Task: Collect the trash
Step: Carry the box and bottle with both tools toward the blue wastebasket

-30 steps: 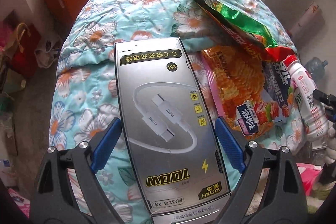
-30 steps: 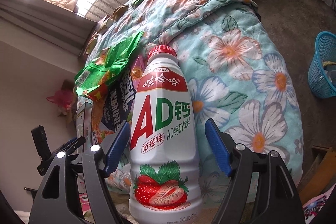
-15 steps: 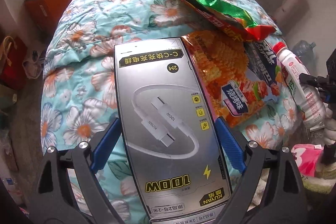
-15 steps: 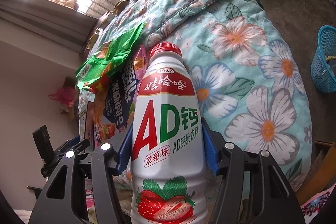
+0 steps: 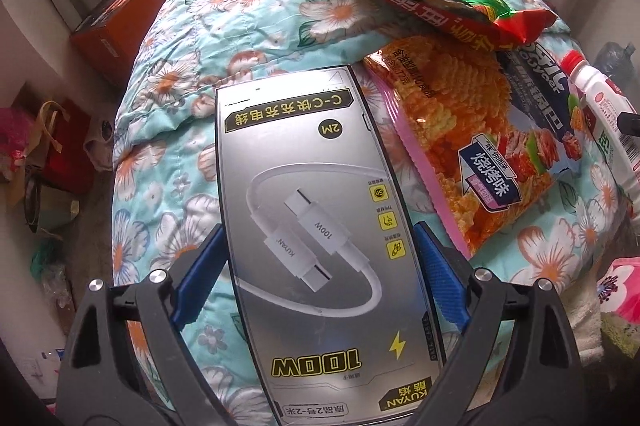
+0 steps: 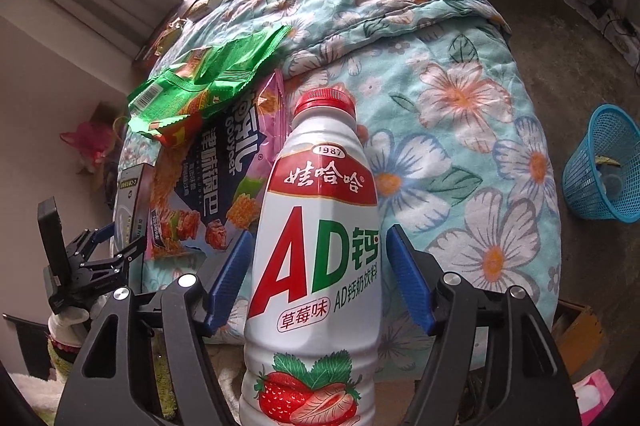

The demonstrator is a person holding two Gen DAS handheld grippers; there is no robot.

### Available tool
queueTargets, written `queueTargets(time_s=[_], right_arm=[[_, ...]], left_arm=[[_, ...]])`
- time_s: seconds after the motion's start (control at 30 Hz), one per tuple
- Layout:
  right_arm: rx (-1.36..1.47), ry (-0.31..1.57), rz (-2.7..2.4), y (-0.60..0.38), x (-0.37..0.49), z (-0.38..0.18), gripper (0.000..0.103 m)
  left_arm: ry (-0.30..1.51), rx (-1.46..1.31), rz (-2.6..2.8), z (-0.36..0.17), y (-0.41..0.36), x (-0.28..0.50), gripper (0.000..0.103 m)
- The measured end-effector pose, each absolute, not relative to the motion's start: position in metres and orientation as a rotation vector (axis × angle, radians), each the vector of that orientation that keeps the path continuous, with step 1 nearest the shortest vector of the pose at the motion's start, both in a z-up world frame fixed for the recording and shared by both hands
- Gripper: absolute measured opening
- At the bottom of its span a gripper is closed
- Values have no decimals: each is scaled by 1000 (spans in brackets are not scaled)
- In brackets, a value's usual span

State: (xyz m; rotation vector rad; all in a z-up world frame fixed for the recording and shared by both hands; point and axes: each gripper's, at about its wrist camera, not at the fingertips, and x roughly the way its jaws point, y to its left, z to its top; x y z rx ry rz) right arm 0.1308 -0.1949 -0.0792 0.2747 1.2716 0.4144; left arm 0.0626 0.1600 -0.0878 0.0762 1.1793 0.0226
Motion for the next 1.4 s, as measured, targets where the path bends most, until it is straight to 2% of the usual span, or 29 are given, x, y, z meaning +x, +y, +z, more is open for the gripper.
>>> queueTargets(time_s=[0.33,0.43,1.03,1.13,1.4], right_arm=[[217,1288,402,-186,141,-84,67],[226,1297,399,-186,143,-87,62],[250,1321,392,-185,139,-89,62],[261,1318,396,-185,138,-90,57],[281,1301,391,-187,135,-87,57]], left_arm=[[1171,29,20,-91,165,66,87],[1166,25,21,-91,166,65,87],[1159,27,23,-89,164,63,86],[1155,27,24,-88,164,63,86],[1152,26,25,-88,165,61,86]])
